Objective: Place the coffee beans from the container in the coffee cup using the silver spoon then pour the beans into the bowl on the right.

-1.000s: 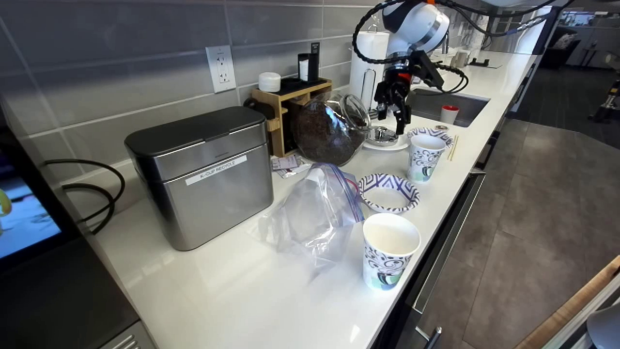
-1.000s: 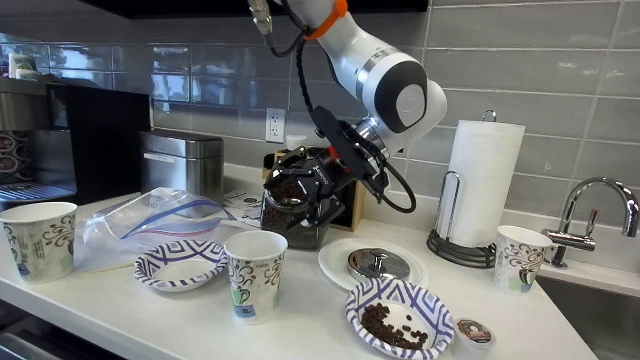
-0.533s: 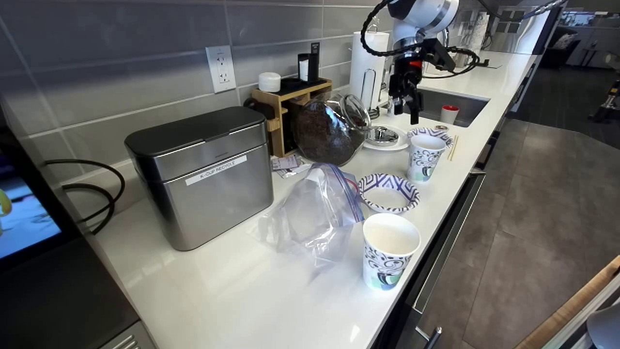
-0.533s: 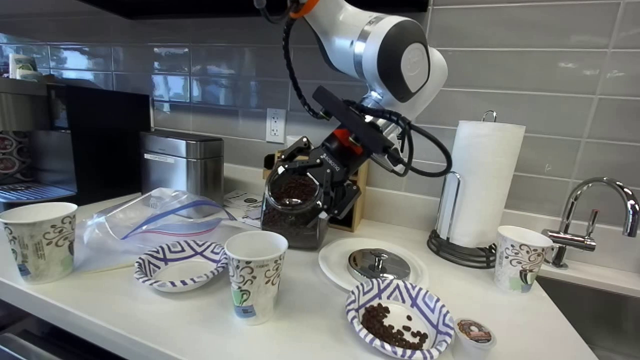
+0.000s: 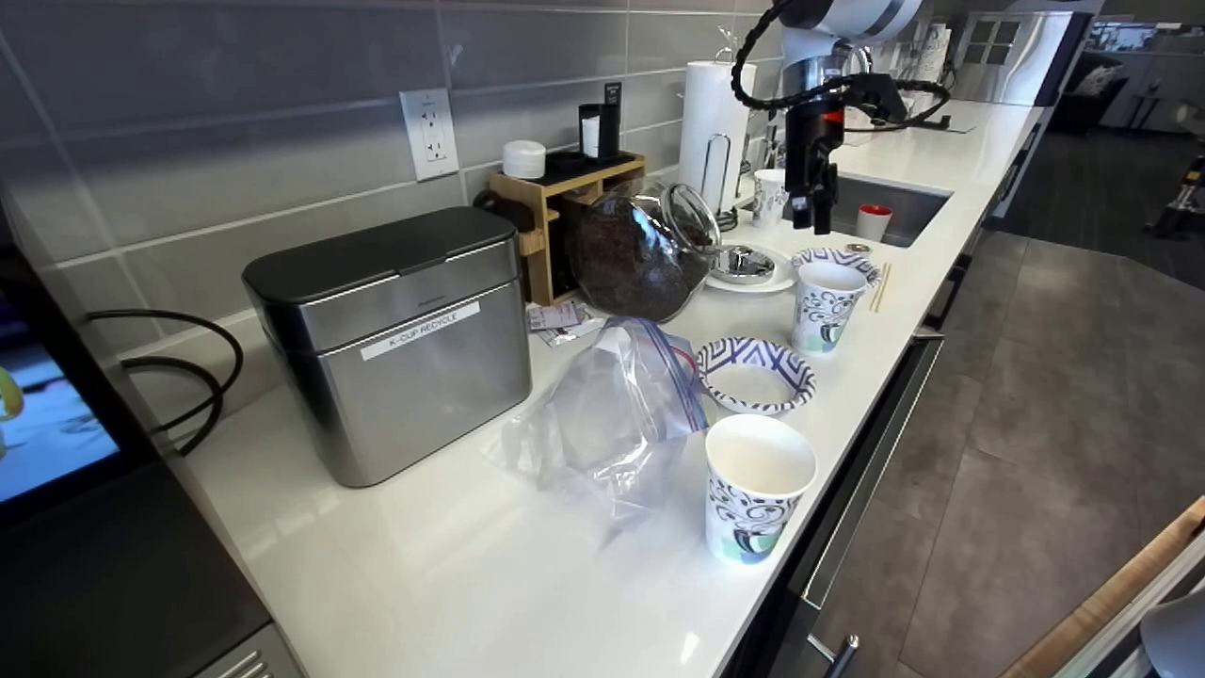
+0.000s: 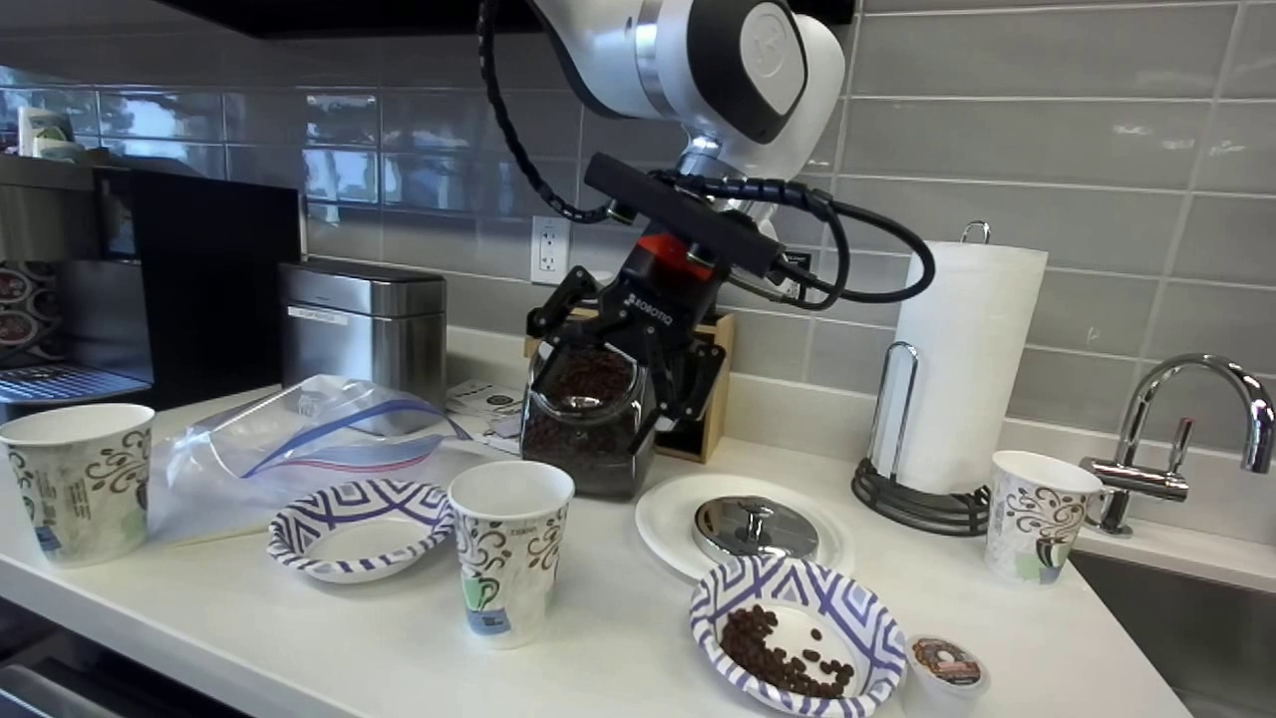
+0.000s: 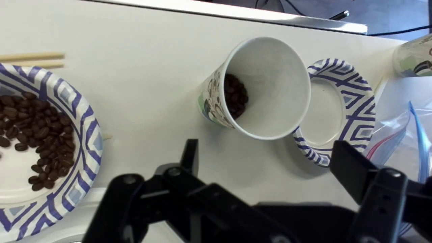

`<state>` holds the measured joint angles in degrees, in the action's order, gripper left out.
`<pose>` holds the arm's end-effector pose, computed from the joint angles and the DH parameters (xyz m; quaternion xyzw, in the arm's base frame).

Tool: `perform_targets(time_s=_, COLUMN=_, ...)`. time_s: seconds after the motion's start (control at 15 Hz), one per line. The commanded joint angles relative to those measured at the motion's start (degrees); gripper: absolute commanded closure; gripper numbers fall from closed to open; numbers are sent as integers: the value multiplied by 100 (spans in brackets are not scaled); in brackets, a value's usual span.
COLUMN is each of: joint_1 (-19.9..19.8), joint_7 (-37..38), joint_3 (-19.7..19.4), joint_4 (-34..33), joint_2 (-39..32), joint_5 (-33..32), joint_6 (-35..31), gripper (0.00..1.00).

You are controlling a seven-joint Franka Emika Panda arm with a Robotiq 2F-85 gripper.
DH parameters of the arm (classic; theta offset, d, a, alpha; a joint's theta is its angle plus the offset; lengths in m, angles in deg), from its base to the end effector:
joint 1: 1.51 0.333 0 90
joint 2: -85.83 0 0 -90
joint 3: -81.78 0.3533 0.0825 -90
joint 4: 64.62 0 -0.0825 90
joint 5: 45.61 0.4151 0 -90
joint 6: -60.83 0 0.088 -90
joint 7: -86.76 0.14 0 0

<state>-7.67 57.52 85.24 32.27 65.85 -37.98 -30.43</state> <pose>0.6253 -0.0140 0.3604 -0.9499 -0.2080 0.1917 0.1329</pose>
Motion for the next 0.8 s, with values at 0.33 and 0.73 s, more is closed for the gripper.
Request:
perform_targets(time_s=0.33, joint_1=102, joint_7=-846, joint_3=-111, joint_4=2222, joint_2=1494, joint_5=-48, joint_6=-1683, gripper=0)
perform_targets(time_s=0.73, joint_1=185, joint_7=-818, joint_3=-213, joint_4=2883, joint_2=1798, joint_5=-148, joint_6=-2630, gripper=0)
